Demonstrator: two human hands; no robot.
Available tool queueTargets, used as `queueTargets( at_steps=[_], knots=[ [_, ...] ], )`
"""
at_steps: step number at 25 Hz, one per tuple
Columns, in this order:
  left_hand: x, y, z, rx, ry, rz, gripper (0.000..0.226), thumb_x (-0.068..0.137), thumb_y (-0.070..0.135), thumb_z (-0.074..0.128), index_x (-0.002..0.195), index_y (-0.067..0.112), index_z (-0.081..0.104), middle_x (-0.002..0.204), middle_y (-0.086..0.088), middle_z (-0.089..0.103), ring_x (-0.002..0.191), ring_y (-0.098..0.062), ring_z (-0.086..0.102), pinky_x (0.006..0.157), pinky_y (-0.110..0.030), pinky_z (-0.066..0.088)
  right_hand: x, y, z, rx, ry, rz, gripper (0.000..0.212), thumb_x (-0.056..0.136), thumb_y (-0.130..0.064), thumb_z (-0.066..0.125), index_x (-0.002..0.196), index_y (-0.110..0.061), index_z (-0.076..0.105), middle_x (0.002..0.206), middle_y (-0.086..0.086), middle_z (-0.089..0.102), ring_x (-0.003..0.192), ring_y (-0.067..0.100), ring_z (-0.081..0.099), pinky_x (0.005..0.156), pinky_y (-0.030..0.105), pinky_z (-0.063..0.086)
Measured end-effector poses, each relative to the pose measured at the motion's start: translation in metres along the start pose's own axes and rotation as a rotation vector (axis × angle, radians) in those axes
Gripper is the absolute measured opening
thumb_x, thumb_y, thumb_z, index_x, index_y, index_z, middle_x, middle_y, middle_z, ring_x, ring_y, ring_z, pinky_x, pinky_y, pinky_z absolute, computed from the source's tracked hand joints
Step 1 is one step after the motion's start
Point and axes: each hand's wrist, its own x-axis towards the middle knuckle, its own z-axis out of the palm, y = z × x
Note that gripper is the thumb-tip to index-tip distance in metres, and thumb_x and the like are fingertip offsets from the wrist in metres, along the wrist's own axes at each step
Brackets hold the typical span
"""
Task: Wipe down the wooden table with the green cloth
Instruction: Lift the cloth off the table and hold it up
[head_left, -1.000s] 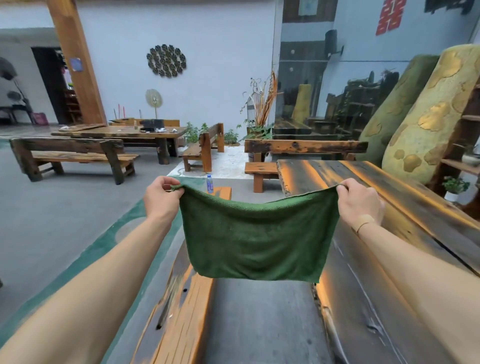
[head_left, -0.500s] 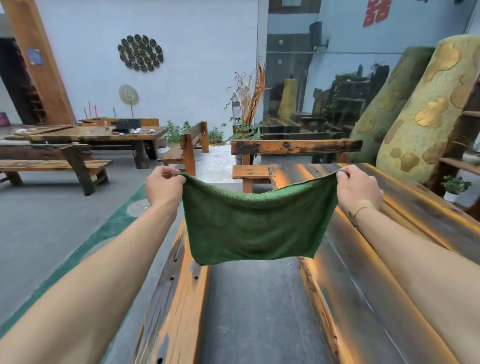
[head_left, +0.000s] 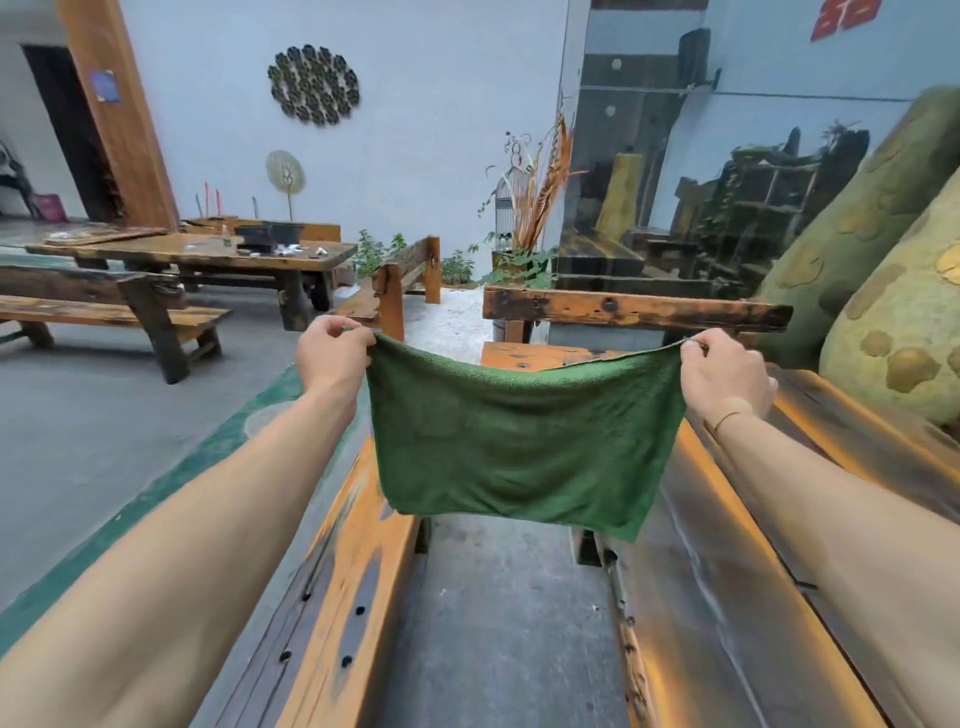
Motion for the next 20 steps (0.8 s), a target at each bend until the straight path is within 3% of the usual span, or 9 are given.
queueTargets(
  at_steps=[4,12,17,20],
  knots=[
    [0.092,-0.030,0.066,0.016,-0.041,-0.017,0.013,0.087,-0.002,0.065,0.089,0.011,0.066,0.089,-0.004,0.064,0.089,-0.022,0.063,0.086,-0.037,0.060,0.083,-0.015,0.078,-0.017,0.021,-0.016,0.032,0.102,-0.032,0.037,0.112,-0.021,0.066,0.106,0.016,0.067,0.112,0.037,0.051,0.095,0.044,0.034],
    [0.290,-0.078,0.209,0.027,-0.158,-0.038,0.020,0.083,-0.002,0.062,0.074,0.015,0.062,0.082,-0.005,0.061,0.084,-0.026,0.058,0.079,-0.039,0.059,0.243,-0.052,0.233,-0.075,0.090,0.028,0.032,0.102,-0.031,0.038,0.109,-0.020,0.067,0.106,0.018,0.067,0.110,0.037,0.053,0.097,0.045,0.034],
    [0.396,-0.091,0.301,0.071,-0.219,-0.050,0.017,0.082,0.001,0.062,0.075,0.017,0.062,0.086,-0.007,0.064,0.076,-0.024,0.062,0.083,-0.049,0.059,0.340,-0.058,0.309,-0.152,0.093,-0.001,0.031,0.101,-0.030,0.037,0.109,-0.020,0.066,0.106,0.017,0.068,0.112,0.037,0.051,0.094,0.045,0.034],
    [0.450,-0.110,0.367,0.085,-0.238,-0.059,0.015,0.083,0.000,0.063,0.077,0.014,0.063,0.094,-0.010,0.065,0.086,-0.027,0.063,0.075,-0.042,0.061,0.404,-0.049,0.357,-0.182,0.109,0.000,0.031,0.102,-0.030,0.038,0.108,-0.020,0.066,0.105,0.017,0.069,0.111,0.037,0.051,0.094,0.046,0.035]
  ],
)
